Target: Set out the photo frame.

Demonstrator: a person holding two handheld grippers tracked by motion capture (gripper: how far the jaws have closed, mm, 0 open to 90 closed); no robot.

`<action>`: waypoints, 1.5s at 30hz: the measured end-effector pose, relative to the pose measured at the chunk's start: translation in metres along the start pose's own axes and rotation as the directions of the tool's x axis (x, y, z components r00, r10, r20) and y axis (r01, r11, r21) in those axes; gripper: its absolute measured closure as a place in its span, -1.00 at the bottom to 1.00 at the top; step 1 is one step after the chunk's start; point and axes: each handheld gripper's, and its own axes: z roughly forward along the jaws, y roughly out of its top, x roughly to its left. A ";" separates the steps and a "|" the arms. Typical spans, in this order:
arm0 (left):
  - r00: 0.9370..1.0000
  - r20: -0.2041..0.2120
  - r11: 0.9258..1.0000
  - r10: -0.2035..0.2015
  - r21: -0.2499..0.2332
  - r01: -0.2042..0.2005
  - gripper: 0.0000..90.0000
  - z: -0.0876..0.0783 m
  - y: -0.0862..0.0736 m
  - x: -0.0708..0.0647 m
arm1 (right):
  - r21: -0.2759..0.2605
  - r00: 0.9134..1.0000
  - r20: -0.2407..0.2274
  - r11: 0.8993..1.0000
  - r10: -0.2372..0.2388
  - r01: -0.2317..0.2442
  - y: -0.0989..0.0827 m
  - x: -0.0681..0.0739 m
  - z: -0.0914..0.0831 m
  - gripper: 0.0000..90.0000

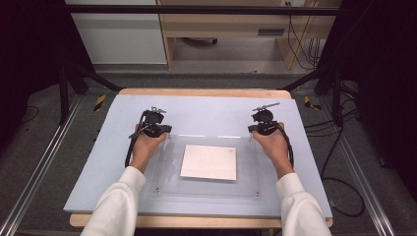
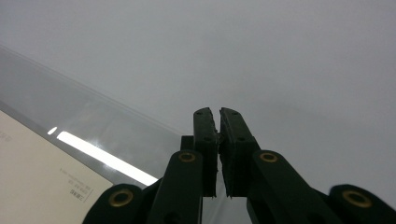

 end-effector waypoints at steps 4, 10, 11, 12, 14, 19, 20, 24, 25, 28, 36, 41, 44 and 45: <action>1.000 0.009 1.000 -0.011 0.002 0.010 0.89 0.001 0.001 0.001 | 0.010 1.000 -0.020 1.000 0.005 -0.005 0.002 -0.003 0.001 0.91; 1.000 0.014 1.000 -0.009 0.021 0.009 0.89 0.001 0.002 0.002 | -0.073 0.999 -0.007 0.996 -0.048 0.048 -0.006 -0.003 -0.008 0.73; 1.000 0.017 1.000 -0.014 0.020 0.013 0.89 0.001 0.002 0.002 | -0.102 0.999 -0.004 0.994 -0.050 0.049 -0.008 -0.003 -0.012 0.65; 1.000 0.018 1.000 -0.016 0.019 0.015 0.89 0.001 0.003 0.003 | -0.125 0.999 0.005 0.991 -0.051 0.051 -0.012 -0.003 -0.016 0.57; 0.999 0.022 0.999 -0.024 0.022 0.023 0.89 0.002 0.004 0.003 | -0.160 0.997 0.026 0.984 -0.070 0.074 -0.020 -0.002 -0.026 0.49; 0.999 0.027 0.999 -0.026 0.033 0.025 0.89 0.003 0.005 0.004 | -0.256 0.989 0.065 0.956 -0.133 0.145 -0.055 0.002 -0.057 0.11; 0.999 0.027 0.999 -0.026 0.033 0.025 0.89 0.003 0.005 0.004 | -0.271 0.987 0.073 0.950 -0.140 0.155 -0.063 0.003 -0.063 0.01; 0.999 0.020 0.999 -0.028 0.035 0.027 0.89 0.003 0.005 0.003 | -0.295 0.986 0.069 0.941 -0.152 0.165 -0.096 0.004 -0.083 -0.38; 1.000 0.014 0.999 -0.021 0.041 0.021 0.89 0.002 0.005 0.002 | -0.294 0.986 0.075 0.941 -0.150 0.165 -0.104 0.004 -0.085 -0.46; 1.000 0.007 0.999 -0.025 0.044 0.025 0.89 0.002 0.005 0.001 | -0.270 0.985 0.116 0.951 -0.125 0.153 -0.121 0.009 -0.095 -0.55; 0.999 -0.009 0.998 -0.037 0.054 0.037 0.89 0.002 0.006 0.000 | -0.281 0.977 0.085 0.936 -0.196 0.212 -0.160 0.021 -0.118 -0.68; 0.999 -0.017 0.997 -0.046 0.054 0.047 0.89 0.003 0.006 -0.001 | -0.256 0.970 0.083 0.936 -0.227 0.240 -0.170 0.024 -0.119 -0.66; 0.999 -0.013 0.997 -0.051 0.059 0.052 0.89 0.004 0.007 0.000 | -0.238 0.965 0.080 0.935 -0.250 0.262 -0.174 0.022 -0.117 -0.60; 0.998 -0.011 0.997 -0.056 0.057 0.056 0.89 0.004 0.007 0.000 | -0.234 0.963 0.079 0.935 -0.256 0.268 -0.176 0.022 -0.117 -0.57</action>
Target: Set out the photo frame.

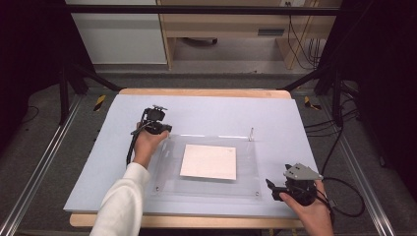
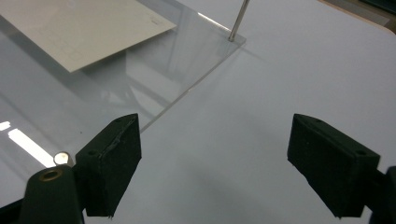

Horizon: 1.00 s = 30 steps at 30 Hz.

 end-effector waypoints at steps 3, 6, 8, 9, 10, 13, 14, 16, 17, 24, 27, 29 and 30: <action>1.000 0.004 1.000 -0.006 0.004 0.006 0.89 0.001 0.001 0.001 | 0.021 1.000 -0.022 1.000 -0.018 0.019 -0.003 0.000 0.000 -0.50; 1.000 0.003 1.000 -0.005 0.014 0.005 0.89 0.000 0.002 0.000 | 0.035 0.999 -0.044 0.999 -0.014 0.015 -0.005 0.001 -0.003 -0.42; 1.000 0.002 1.000 -0.003 0.017 0.003 0.89 0.000 0.002 0.000 | 0.031 0.998 -0.046 0.999 -0.044 0.045 -0.006 0.002 -0.005 -0.32; 1.000 0.002 1.000 -0.004 0.017 0.004 0.89 0.001 0.002 0.000 | 0.032 0.997 -0.049 0.998 -0.056 0.058 -0.007 0.003 -0.007 -0.31; 1.000 0.002 1.000 -0.006 0.017 0.006 0.89 0.001 0.002 0.000 | 0.036 0.996 -0.052 0.997 -0.069 0.071 -0.009 0.004 -0.008 -0.30; 1.000 0.004 1.000 -0.010 0.019 0.010 0.89 0.001 0.002 0.001 | 0.043 0.990 -0.047 0.990 -0.134 0.136 -0.013 0.008 -0.011 -0.27; 1.000 0.005 1.000 -0.011 0.022 0.011 0.89 0.002 0.003 0.001 | 0.044 0.988 -0.054 0.988 -0.146 0.149 -0.015 0.009 -0.012 -0.27; 1.000 0.006 1.000 -0.012 0.022 0.012 0.89 0.002 0.003 0.002 | 0.042 0.985 -0.074 0.986 -0.158 0.162 -0.017 0.010 -0.013 -0.28; 1.000 0.007 1.000 -0.014 0.020 0.014 0.89 0.002 0.003 0.002 | 0.047 0.982 -0.085 0.984 -0.167 0.171 -0.018 0.011 -0.012 -0.29; 1.000 0.010 1.000 -0.022 0.020 0.022 0.89 0.003 0.003 0.002 | 0.063 0.975 -0.110 0.978 -0.192 0.200 -0.024 0.016 -0.010 -0.34; 1.000 0.011 0.999 -0.020 0.025 0.020 0.88 0.003 0.003 0.002 | 0.059 0.970 -0.126 0.975 -0.207 0.216 -0.022 0.020 -0.009 -0.36; 1.000 0.010 0.999 -0.019 0.026 0.019 0.88 0.004 0.003 0.002 | 0.060 0.967 -0.134 0.973 -0.215 0.225 -0.021 0.024 -0.007 -0.38; 1.000 0.009 1.000 -0.019 0.025 0.019 0.88 0.004 0.003 0.002 | 0.057 0.965 -0.135 0.971 -0.223 0.232 -0.021 0.025 -0.005 -0.38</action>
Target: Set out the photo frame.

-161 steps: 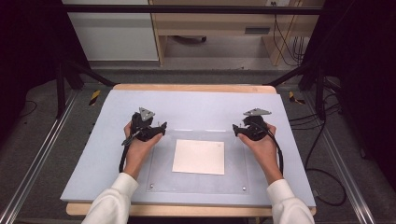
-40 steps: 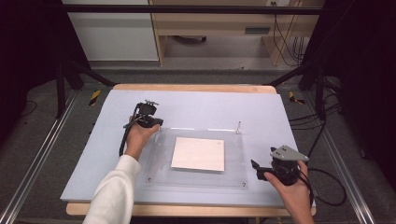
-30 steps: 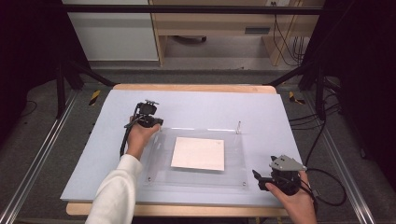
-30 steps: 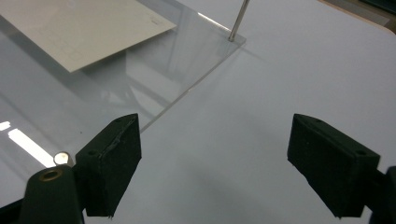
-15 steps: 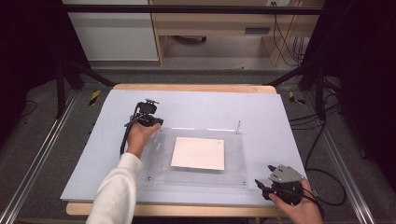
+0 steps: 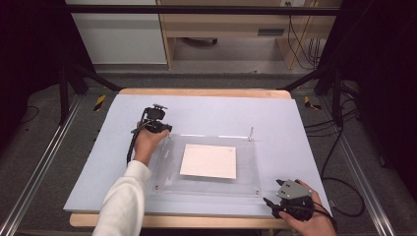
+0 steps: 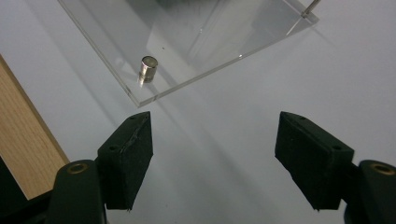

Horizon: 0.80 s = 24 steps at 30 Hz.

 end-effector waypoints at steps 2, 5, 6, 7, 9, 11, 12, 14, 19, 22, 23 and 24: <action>1.000 0.000 1.000 -0.002 -0.001 0.002 0.88 0.000 0.000 0.000 | 0.006 1.000 -0.009 1.000 -0.014 0.015 0.001 0.003 0.004 -0.37; 1.000 -0.001 1.000 -0.003 -0.002 0.003 0.88 0.001 0.000 0.000 | 0.001 0.999 -0.012 0.999 -0.046 0.046 0.005 0.008 0.010 -0.38; 1.000 0.000 1.000 -0.002 -0.002 0.002 0.88 0.001 0.000 0.000 | -0.003 0.998 -0.013 0.999 -0.053 0.053 0.007 0.009 0.012 -0.40; 1.000 0.001 1.000 -0.002 -0.002 0.002 0.88 0.001 0.000 0.000 | -0.006 0.998 -0.009 0.998 -0.067 0.067 0.008 0.011 0.014 -0.41; 1.000 0.002 1.000 -0.001 -0.001 0.001 0.88 0.001 -0.001 0.000 | -0.014 0.996 0.011 0.996 -0.085 0.085 0.010 0.013 0.017 -0.41; 1.000 0.002 1.000 0.000 -0.001 0.000 0.88 0.001 -0.001 0.000 | -0.029 0.996 0.012 0.996 -0.089 0.089 0.012 0.014 0.019 -0.44; 1.000 0.002 1.000 0.001 0.000 -0.001 0.88 0.001 -0.001 0.000 | -0.035 0.995 0.017 0.994 -0.103 0.103 0.012 0.015 0.020 -0.44; 1.000 0.005 1.000 0.001 -0.002 -0.001 0.88 0.001 -0.001 0.000 | -0.052 0.992 0.027 0.991 -0.126 0.127 0.013 0.017 0.020 -0.43; 1.000 0.003 1.000 0.004 -0.014 -0.004 0.88 0.002 -0.002 0.000 | -0.089 0.985 0.051 0.982 -0.163 0.167 0.016 0.020 0.019 -0.33; 1.000 -0.004 1.000 0.011 -0.022 -0.011 0.88 0.002 -0.004 0.000 | -0.099 0.984 0.055 0.980 -0.167 0.172 0.017 0.021 0.019 -0.29; 1.000 -0.006 1.000 0.015 -0.025 -0.015 0.88 0.002 -0.004 -0.001 | -0.100 0.984 0.058 0.980 -0.167 0.172 0.017 0.022 0.018 -0.29; 1.000 -0.005 1.000 0.013 -0.028 -0.013 0.88 0.002 -0.005 -0.001 | -0.100 0.984 0.060 0.980 -0.168 0.174 0.017 0.022 0.018 -0.28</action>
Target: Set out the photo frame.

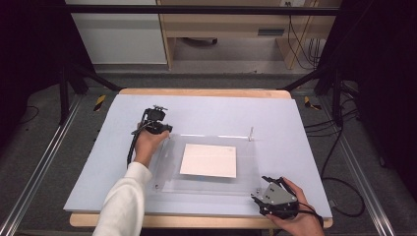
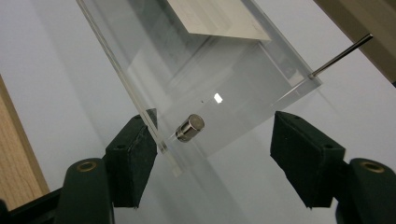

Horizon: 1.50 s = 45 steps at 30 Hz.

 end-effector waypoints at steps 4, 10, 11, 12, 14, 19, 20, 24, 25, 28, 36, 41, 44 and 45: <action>1.000 -0.018 1.000 0.022 0.005 -0.022 0.87 -0.001 -0.001 -0.002 | 0.007 1.000 0.000 1.000 -0.007 0.007 0.000 0.001 0.001 -0.25; 0.999 -0.036 1.000 0.023 -0.016 -0.023 0.85 -0.002 -0.003 -0.005 | 0.015 1.000 -0.007 1.000 -0.009 0.009 0.001 0.001 0.002 -0.11; 0.999 -0.036 1.000 0.026 -0.018 -0.026 0.84 -0.002 -0.004 -0.005 | 0.014 1.000 -0.007 1.000 -0.010 0.010 0.001 0.001 0.002 -0.08; 0.999 -0.033 0.999 0.027 -0.018 -0.028 0.85 -0.002 -0.004 -0.005 | 0.010 1.000 -0.012 1.000 -0.010 0.010 0.001 0.001 0.001 -0.03; 0.999 -0.028 1.000 0.028 -0.012 -0.029 0.87 -0.002 -0.004 -0.004 | 0.012 1.000 -0.011 1.000 -0.010 0.011 0.001 0.001 0.002 0.04; 1.000 -0.019 1.000 0.006 -0.011 -0.006 0.88 0.000 -0.002 -0.002 | -0.008 1.000 -0.005 1.000 -0.001 0.001 0.002 0.000 -0.001 0.11; 1.000 -0.018 1.000 0.004 -0.009 -0.004 0.88 0.000 -0.002 -0.002 | -0.011 1.000 0.003 1.000 0.000 0.001 0.003 -0.001 -0.002 0.11; 1.000 -0.012 1.000 0.002 0.005 -0.002 0.88 0.001 0.000 -0.001 | -0.020 1.000 0.011 1.000 -0.004 0.004 0.003 0.000 -0.003 0.11; 1.000 -0.012 1.000 -0.001 0.007 0.001 0.88 0.001 0.001 -0.001 | -0.019 1.000 0.011 1.000 -0.007 0.007 0.003 0.000 -0.003 0.11; 1.000 -0.007 1.000 -0.007 0.016 0.007 0.88 0.002 0.003 0.000 | -0.024 1.000 0.014 1.000 -0.008 0.008 0.002 -0.001 -0.002 0.08; 1.000 -0.008 1.000 -0.009 0.025 0.009 0.88 0.003 0.005 0.002 | -0.005 0.999 0.015 0.999 -0.033 0.033 -0.002 0.000 0.002 0.03; 1.000 -0.006 1.000 -0.003 0.024 0.003 0.88 0.004 0.005 0.002 | 0.006 0.997 0.031 0.997 -0.074 0.074 -0.002 0.000 0.007 0.08; 1.000 0.008 1.000 0.007 0.019 -0.008 0.88 0.004 0.005 0.004 | -0.020 0.995 0.040 0.995 -0.092 0.093 0.001 0.002 0.003 0.21; 1.000 0.011 1.000 0.011 0.018 -0.011 0.88 0.004 0.005 0.005 | -0.018 0.995 0.040 0.995 -0.097 0.098 0.001 0.003 0.003 0.22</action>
